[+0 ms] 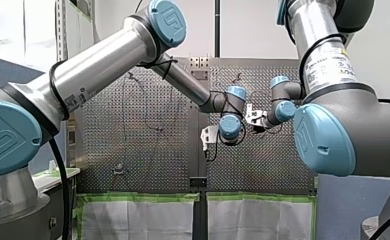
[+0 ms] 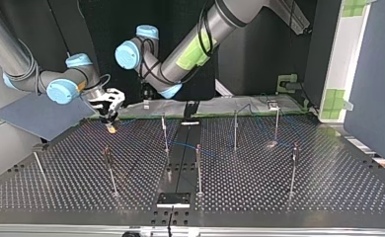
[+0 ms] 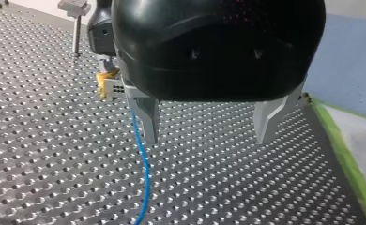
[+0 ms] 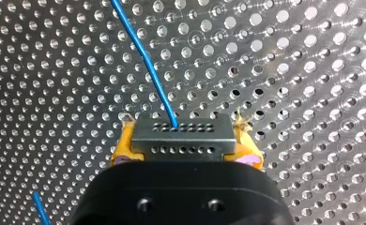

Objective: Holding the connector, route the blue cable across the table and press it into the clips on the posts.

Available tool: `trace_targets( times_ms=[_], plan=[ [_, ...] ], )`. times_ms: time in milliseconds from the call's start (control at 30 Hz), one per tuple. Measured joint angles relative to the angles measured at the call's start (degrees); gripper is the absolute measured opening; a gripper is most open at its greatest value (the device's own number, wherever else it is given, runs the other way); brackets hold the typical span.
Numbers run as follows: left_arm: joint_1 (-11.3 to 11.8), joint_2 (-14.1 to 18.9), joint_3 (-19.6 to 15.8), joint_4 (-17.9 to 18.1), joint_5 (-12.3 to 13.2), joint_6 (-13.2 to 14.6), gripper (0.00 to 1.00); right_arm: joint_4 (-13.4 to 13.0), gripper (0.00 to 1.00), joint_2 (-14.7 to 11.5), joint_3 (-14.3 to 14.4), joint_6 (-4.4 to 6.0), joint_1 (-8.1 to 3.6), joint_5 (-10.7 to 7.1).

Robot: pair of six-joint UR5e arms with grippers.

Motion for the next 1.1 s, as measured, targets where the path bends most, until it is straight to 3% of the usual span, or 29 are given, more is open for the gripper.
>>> trace_targets(
  times_ms=[233, 600, 867, 1100],
  plan=[
    [0.56, -0.43, 4.11, 0.91, -0.89, -0.16, 0.98, -0.01, 0.00, -0.02, 0.02, -0.03, -0.07, -0.18],
    [2.16, -5.43, 10.17, -1.51, -0.61, -0.88, 0.98, 0.00, 0.00, -0.07, 0.02, -0.01, -0.01, -0.24],
    [3.18, -9.60, 14.49, -2.10, -0.88, -2.09, 0.98, -0.14, 0.00, -0.09, 0.02, 0.05, 0.02, -1.73],
    [2.69, -10.49, 18.28, -2.43, -1.24, -2.97, 0.98, -0.17, 0.00, -0.10, 0.02, 0.22, 0.02, -2.11]
  ],
)
